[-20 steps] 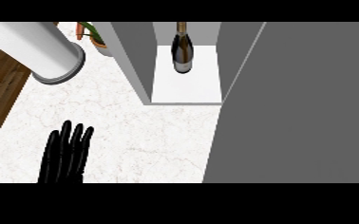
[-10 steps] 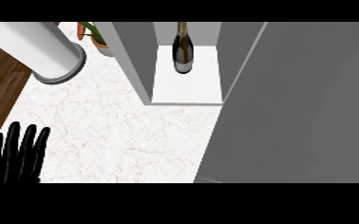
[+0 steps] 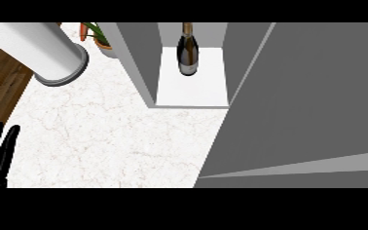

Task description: Pick up the wine, place it into the cabinet and close the cabinet

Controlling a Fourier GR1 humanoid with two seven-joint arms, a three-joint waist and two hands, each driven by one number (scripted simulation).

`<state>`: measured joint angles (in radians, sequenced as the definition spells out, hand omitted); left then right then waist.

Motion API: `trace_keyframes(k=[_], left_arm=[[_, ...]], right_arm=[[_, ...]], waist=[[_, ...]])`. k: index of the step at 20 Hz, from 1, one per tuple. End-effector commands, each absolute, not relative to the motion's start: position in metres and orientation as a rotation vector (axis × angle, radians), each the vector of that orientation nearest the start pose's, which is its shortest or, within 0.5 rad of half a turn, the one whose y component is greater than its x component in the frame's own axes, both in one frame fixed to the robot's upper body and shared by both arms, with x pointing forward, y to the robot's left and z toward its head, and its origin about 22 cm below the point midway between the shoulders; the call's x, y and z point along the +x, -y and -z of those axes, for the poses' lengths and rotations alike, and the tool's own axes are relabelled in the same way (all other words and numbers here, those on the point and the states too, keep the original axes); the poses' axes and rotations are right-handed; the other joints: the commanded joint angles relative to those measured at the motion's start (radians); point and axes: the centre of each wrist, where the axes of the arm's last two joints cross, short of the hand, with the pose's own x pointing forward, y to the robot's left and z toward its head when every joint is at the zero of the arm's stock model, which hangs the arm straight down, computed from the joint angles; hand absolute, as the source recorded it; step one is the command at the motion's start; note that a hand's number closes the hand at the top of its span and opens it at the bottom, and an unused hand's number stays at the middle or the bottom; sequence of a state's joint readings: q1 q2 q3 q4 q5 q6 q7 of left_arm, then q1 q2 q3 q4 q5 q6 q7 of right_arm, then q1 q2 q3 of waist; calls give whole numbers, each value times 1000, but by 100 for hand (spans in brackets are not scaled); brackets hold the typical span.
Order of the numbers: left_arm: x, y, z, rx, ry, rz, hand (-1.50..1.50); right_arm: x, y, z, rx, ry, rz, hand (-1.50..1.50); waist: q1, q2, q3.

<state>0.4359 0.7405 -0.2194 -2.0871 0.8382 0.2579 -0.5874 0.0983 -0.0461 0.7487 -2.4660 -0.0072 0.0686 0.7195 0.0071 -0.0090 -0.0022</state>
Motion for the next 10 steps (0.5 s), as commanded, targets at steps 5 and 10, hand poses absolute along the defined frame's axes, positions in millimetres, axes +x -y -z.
trace_keyframes(k=[5, 10], left_arm=[[138, -327, -104, -172, 1948, -155, -150], [149, -332, -91, -191, 1937, -175, -150]], right_arm=[[89, 92, -180, 719, 1656, -643, 150], [94, 85, -189, 679, 1729, -660, 150]], waist=[[7, -2, -1], [1, 0, -3]])
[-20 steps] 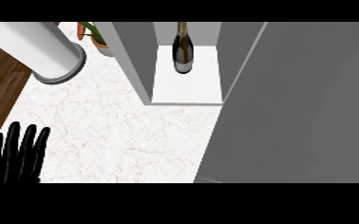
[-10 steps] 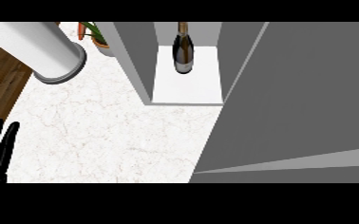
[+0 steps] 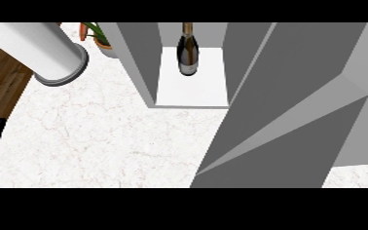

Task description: Pick up the wine, place it into the cabinet and close the cabinet

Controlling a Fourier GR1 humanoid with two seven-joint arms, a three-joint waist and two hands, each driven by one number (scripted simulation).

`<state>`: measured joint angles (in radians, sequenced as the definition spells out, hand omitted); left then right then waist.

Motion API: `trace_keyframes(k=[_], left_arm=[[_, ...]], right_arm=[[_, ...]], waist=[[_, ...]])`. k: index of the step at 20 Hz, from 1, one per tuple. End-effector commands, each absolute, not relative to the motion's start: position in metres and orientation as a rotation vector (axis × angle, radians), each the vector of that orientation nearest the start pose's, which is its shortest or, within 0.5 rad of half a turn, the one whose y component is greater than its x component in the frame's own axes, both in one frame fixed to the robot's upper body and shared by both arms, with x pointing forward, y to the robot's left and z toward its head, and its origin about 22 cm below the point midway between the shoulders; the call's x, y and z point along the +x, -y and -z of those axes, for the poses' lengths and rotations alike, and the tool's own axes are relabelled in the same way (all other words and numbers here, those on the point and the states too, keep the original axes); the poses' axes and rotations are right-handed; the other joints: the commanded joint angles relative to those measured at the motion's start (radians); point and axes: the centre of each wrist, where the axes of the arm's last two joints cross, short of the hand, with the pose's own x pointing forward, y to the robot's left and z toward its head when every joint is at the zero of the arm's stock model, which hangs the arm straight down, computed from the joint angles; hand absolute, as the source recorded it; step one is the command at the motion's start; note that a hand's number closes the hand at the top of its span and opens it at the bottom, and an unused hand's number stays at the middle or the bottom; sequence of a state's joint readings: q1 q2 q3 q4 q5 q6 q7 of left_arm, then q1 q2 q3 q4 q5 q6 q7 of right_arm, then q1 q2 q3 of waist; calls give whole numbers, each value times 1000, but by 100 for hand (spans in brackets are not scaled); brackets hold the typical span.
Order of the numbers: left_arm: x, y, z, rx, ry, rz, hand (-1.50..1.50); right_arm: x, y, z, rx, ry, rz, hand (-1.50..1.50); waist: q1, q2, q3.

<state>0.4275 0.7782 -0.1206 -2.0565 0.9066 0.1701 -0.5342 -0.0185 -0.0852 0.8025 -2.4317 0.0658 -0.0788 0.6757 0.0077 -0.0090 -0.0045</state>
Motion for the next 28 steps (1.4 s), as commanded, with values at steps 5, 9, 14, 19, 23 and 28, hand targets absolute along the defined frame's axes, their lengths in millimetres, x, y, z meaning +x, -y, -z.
trace_keyframes(k=[5, 9, 14, 19, 23, 28], left_arm=[[144, -330, -99, -267, 1935, -180, -150], [159, -334, -105, -262, 1930, -181, -150], [164, -307, -101, -267, 1934, -198, -150], [169, -308, -106, -265, 1945, -212, -150], [164, -318, -105, -272, 1945, -217, -150], [172, -311, -90, -250, 1933, -217, -150]], right_arm=[[115, 57, -183, 579, 1768, -590, 150], [120, 51, -198, 605, 1736, -647, 150], [144, 38, -209, 635, 1729, -619, 150], [182, 14, -237, 618, 1752, -577, 150], [217, -13, -262, 530, 1795, -565, 150], [257, -28, -277, 404, 1888, -632, 150]], waist=[[22, 4, 1], [18, 10, 0], [25, 16, 1], [32, 15, 2], [42, 12, 2], [14, 15, 3]])
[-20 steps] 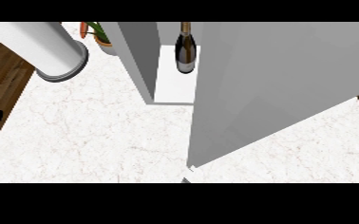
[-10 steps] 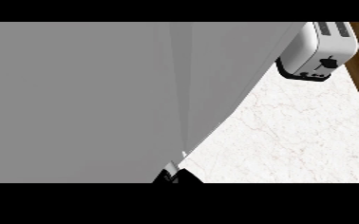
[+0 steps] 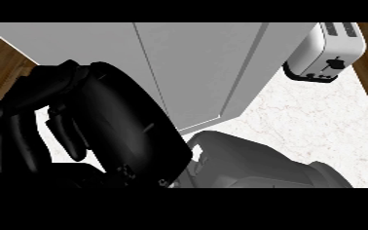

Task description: Pick up the wine, place it into the cabinet and close the cabinet

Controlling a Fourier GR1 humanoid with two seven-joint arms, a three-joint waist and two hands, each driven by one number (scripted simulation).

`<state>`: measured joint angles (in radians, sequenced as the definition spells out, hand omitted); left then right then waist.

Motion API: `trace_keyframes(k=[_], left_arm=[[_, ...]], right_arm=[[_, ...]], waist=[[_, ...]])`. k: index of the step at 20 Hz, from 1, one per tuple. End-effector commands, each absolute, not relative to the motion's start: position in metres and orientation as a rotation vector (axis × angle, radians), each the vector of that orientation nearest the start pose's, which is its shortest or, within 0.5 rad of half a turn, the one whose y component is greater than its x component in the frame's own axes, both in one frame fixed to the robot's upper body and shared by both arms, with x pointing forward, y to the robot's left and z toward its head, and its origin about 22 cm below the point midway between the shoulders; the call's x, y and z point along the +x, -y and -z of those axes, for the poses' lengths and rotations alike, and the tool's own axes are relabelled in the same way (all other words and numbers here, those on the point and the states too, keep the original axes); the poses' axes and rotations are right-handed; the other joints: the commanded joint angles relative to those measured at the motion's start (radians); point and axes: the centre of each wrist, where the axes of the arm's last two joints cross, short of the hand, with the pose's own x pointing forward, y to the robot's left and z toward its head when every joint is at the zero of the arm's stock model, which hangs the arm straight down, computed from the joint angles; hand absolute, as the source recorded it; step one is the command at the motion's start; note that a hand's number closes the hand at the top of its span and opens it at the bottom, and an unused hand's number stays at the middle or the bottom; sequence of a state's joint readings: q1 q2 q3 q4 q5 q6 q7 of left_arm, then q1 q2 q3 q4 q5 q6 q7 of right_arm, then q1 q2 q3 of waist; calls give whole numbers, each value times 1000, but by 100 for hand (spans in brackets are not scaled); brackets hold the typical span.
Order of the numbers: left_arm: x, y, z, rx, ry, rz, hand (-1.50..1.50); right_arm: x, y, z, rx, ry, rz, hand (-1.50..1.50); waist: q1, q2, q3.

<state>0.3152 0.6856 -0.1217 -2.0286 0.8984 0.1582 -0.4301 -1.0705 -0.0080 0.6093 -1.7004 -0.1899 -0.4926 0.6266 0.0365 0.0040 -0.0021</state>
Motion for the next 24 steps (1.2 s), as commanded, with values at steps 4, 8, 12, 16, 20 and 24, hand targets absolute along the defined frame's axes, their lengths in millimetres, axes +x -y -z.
trace_keyframes(k=[4, 8, 12, 16, 20, 24], left_arm=[[175, -311, -90, -257, 1944, -231, -150], [185, -320, -96, -250, 1956, -224, -150], [176, -320, -104, -225, 1959, -212, -150], [166, -325, -93, -220, 1948, -199, -150], [172, -308, -108, -232, 1953, -204, -150], [176, -306, -90, -227, 1948, -203, -150]], right_arm=[[285, -45, -272, 292, 1886, -594, 150], [326, -26, -261, 315, 1862, -559, 150], [350, -20, -247, 292, 1860, -543, 150], [380, 12, -248, 243, 1833, -543, 150], [378, 3, -223, 204, 1846, -556, 150], [394, 22, -237, 130, 1872, -557, 150]], waist=[[-7, 0, 0], [-17, 3, 1], [-9, 1, 1], [-3, 1, 1], [-12, 1, 2], [-16, 7, 0]])
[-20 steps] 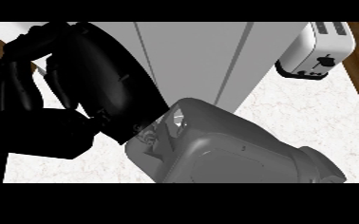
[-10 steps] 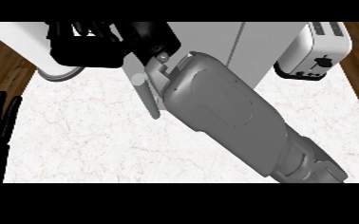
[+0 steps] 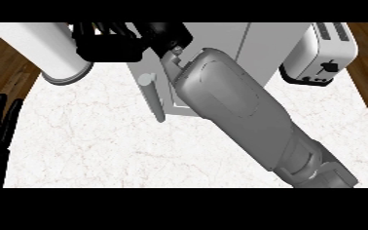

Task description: Pick up the wine, place it into the cabinet and close the cabinet

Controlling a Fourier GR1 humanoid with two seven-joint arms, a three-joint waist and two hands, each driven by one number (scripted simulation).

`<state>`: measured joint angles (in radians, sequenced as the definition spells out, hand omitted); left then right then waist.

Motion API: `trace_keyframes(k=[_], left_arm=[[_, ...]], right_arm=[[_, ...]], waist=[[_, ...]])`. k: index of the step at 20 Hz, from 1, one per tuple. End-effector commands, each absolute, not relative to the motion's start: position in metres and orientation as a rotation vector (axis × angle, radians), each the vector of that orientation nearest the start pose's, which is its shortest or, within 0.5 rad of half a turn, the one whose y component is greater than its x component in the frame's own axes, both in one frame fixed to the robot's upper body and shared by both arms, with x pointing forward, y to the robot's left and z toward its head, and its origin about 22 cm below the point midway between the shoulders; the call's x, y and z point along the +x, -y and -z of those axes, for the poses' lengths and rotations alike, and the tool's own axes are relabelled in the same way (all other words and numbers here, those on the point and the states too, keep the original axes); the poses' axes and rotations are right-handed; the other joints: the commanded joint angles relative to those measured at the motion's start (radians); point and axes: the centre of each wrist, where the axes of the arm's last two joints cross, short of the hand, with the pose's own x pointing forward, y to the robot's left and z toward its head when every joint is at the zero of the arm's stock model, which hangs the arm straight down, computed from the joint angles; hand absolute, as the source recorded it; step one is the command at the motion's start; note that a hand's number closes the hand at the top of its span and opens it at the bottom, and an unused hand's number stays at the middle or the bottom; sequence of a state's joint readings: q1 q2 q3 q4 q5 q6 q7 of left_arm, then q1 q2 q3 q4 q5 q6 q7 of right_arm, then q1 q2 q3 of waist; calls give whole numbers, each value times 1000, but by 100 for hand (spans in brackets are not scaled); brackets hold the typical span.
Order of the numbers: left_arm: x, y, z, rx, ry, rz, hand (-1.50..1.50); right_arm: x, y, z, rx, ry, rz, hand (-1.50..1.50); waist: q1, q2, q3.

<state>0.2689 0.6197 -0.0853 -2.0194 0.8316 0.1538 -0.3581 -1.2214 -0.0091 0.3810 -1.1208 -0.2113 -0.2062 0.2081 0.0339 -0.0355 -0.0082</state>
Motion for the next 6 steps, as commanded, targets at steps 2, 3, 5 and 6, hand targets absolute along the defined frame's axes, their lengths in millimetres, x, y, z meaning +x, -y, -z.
trace_keyframes(k=[2, 3, 5, 6], left_arm=[[175, -308, -97, -256, 1943, -190, -150], [172, -308, -90, -242, 1930, -204, -150], [178, -308, -94, -254, 1949, -198, -150], [180, -308, -101, -261, 1955, -208, -150]], right_arm=[[405, 45, -223, 106, 1879, -598, 150], [397, 25, -219, 96, 1882, -603, 150], [403, 37, -240, 115, 1896, -580, 150], [402, 30, -219, 100, 1879, -608, 150]], waist=[[-3, 51, 7], [-2, 47, 6], [-6, 48, 6], [-1, 50, 7]])
